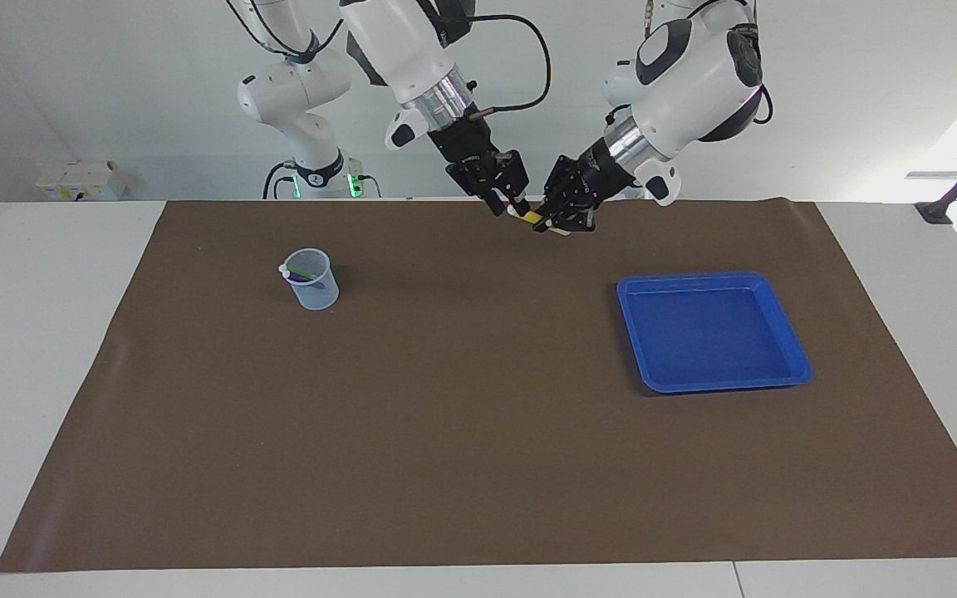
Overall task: Right arm passes pens to left for tray arrangement
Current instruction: 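Place the yellow pen in the tray with the left gripper, then pull the purple pen from the cup with the right gripper, then grasp the purple pen with the left gripper from the right gripper, then lay the purple pen in the tray while the right gripper grasps the green pen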
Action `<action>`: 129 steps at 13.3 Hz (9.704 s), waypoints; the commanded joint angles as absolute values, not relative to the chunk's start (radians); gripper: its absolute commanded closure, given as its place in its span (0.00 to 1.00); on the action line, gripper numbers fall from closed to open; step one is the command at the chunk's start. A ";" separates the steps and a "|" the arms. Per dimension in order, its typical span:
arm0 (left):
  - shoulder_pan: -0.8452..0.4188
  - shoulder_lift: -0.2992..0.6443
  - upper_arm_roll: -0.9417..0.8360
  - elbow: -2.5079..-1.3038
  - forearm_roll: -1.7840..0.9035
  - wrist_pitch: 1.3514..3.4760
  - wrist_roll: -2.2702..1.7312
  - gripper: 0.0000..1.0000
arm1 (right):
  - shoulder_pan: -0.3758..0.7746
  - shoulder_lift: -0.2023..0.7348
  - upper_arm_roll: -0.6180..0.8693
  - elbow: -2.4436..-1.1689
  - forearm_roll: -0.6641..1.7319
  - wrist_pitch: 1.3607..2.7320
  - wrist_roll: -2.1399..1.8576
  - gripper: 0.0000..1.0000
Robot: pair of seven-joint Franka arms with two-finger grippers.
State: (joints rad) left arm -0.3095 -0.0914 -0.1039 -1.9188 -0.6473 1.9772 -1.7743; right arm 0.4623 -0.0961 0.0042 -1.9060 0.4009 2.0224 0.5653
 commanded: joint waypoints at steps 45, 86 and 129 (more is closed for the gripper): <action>-0.043 0.181 -0.107 -1.798 -0.073 1.775 -0.253 0.00 | -0.072 -0.097 0.014 -2.189 0.279 1.850 -0.865 1.00; -0.318 -0.187 -0.183 -2.166 -1.152 2.356 -1.313 0.00 | 0.529 -0.100 0.018 -1.939 0.638 2.324 0.764 1.00; 0.107 0.113 -0.175 -2.063 -0.016 2.055 -0.252 1.00 | 0.120 0.050 0.008 -1.973 0.061 1.881 -0.075 0.07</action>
State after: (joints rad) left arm 0.1001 0.0571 -0.1644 -2.0954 -0.0855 2.0360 -0.2893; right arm 0.1399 0.0270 0.0044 -1.9750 0.0803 1.8687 -0.0436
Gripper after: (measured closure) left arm 0.819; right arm 0.035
